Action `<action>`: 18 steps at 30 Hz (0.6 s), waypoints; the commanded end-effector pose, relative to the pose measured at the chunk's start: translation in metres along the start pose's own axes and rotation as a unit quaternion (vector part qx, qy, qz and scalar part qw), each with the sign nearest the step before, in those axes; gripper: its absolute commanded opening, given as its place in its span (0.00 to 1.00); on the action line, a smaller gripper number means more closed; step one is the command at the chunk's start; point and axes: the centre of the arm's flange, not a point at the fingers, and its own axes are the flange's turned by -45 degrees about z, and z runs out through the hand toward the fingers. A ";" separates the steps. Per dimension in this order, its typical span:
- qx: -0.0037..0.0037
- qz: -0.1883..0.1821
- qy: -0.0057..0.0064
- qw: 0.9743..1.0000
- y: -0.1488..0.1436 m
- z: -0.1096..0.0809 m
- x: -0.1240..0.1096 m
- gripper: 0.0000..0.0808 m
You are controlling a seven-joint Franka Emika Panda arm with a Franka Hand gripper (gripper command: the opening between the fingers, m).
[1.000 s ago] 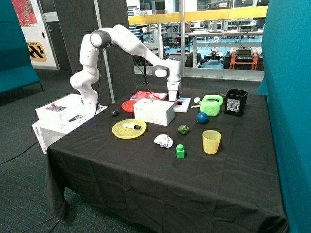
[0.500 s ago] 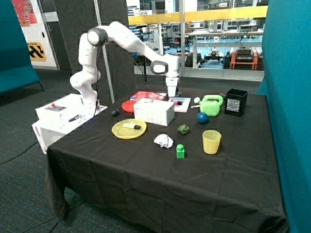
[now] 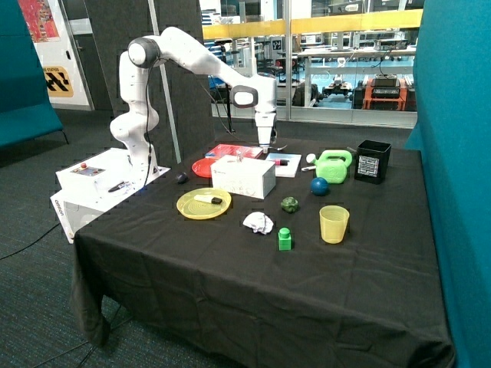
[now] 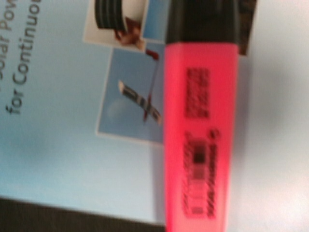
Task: Put a highlighter on each book
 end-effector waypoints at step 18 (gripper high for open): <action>0.001 0.002 0.000 1.000 0.044 -0.066 -0.055 0.76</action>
